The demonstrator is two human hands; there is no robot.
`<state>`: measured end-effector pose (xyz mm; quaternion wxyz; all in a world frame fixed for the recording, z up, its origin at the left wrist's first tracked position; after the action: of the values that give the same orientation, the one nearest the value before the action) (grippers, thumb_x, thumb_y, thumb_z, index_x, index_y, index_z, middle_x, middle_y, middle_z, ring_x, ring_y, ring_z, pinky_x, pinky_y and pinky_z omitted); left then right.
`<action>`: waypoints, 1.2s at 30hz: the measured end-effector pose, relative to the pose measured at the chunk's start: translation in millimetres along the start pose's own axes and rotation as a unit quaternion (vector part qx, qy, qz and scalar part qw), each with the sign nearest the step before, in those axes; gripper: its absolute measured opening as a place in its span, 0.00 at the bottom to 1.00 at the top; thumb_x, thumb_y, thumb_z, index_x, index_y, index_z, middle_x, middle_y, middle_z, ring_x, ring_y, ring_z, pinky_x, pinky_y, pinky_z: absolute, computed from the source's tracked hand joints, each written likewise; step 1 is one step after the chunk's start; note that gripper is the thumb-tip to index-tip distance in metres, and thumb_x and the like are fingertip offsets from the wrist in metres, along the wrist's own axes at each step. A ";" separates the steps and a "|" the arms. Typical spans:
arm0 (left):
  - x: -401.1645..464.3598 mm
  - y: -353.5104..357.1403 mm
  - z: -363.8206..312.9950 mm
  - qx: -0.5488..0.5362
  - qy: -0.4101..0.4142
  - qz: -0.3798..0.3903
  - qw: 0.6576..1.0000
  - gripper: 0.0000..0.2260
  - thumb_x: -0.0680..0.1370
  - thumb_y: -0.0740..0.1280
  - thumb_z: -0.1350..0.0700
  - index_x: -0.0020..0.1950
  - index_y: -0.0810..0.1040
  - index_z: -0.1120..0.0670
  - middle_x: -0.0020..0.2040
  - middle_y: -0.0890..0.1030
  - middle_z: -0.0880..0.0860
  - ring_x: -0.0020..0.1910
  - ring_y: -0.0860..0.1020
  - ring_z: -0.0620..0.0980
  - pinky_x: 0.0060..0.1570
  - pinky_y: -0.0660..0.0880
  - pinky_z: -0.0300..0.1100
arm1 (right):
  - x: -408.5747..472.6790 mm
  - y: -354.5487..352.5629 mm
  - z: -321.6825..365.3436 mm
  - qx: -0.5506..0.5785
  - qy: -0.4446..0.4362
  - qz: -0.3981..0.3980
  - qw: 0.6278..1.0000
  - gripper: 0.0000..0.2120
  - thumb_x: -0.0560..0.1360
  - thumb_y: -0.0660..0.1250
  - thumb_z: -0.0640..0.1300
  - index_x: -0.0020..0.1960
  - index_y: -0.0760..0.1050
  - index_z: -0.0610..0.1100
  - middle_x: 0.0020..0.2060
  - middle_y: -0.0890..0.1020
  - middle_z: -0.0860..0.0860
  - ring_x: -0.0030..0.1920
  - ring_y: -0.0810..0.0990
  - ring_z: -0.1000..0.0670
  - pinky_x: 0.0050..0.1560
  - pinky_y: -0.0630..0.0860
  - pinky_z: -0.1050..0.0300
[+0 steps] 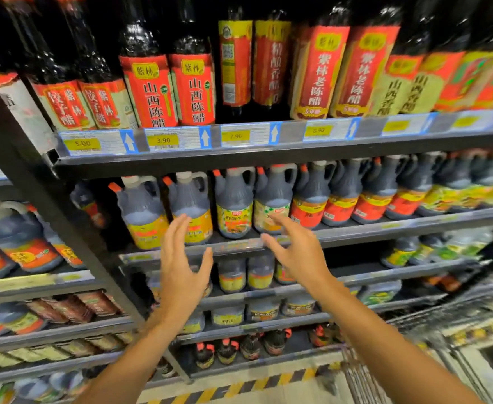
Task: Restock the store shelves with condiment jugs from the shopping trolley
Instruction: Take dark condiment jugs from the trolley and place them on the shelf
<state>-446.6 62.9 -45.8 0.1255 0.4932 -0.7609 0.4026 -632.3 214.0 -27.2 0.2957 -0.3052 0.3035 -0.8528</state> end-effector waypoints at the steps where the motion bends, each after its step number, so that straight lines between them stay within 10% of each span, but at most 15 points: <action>1: 3.6 13.7 -10.4 0.021 0.044 0.040 0.998 0.28 0.78 0.70 0.56 0.77 0.65 0.55 0.76 0.65 0.52 0.76 0.63 0.51 0.75 0.61 0.46 | -3.0 -17.2 -15.4 -0.013 0.011 -0.020 1.000 0.26 0.78 0.70 0.55 0.73 0.71 0.47 0.67 0.78 0.52 0.66 0.77 0.51 0.62 0.77 0.52; 9: 47.3 137.2 -109.5 0.148 0.262 0.200 0.932 0.37 0.75 0.72 0.49 0.79 0.61 0.57 0.79 0.60 0.58 0.78 0.58 0.60 0.76 0.60 0.55 | 6.4 -108.9 -127.0 -0.062 0.066 -0.104 0.990 0.31 0.77 0.71 0.53 0.75 0.67 0.43 0.71 0.74 0.47 0.70 0.72 0.45 0.68 0.73 0.46; 14: 95.1 171.6 -156.8 0.262 0.219 0.170 0.924 0.33 0.74 0.74 0.45 0.70 0.69 0.62 0.60 0.76 0.63 0.59 0.74 0.65 0.54 0.75 0.57 | 40.4 -130.2 -158.5 -0.094 0.030 -0.166 0.981 0.32 0.77 0.73 0.51 0.73 0.66 0.36 0.69 0.72 0.40 0.72 0.66 0.40 0.72 0.67 0.45; 18: 115.4 174.9 -176.6 0.282 0.102 0.216 0.929 0.19 0.80 0.65 0.42 0.50 0.72 0.59 0.49 0.80 0.61 0.50 0.79 0.63 0.40 0.71 0.50 | 71.0 -148.6 -156.4 -0.186 -0.028 -0.213 0.959 0.17 0.75 0.73 0.49 0.50 0.72 0.36 0.47 0.75 0.40 0.54 0.71 0.38 0.56 0.73 0.39; 26: 126.6 181.2 -179.4 0.253 0.032 0.224 0.941 0.27 0.83 0.60 0.45 0.78 0.60 0.55 0.72 0.71 0.61 0.64 0.74 0.64 0.47 0.73 0.52 | 108.9 -163.1 -161.7 -0.286 -0.109 -0.178 0.935 0.23 0.71 0.71 0.42 0.66 0.76 0.43 0.62 0.80 0.41 0.65 0.69 0.36 0.67 0.58 0.42; 36: 129.7 186.7 -178.8 0.220 0.000 0.221 0.950 0.25 0.83 0.62 0.46 0.75 0.64 0.58 0.65 0.75 0.62 0.63 0.74 0.63 0.49 0.74 0.52 | 116.7 -189.8 -145.5 -0.208 -0.036 -0.073 0.975 0.07 0.73 0.70 0.33 0.43 0.79 0.28 0.38 0.81 0.29 0.43 0.80 0.29 0.44 0.73 0.43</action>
<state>-705.0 145.7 54.4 -0.0781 0.3281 -0.7434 0.5776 -869.3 304.2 53.5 0.1732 -0.4115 0.4402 -0.7791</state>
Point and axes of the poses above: each hand's wrist, its own x-axis towards the middle knuckle, its own y-axis out of the palm, z = x × y, the point moved 1 cm from there along x, towards the middle knuckle
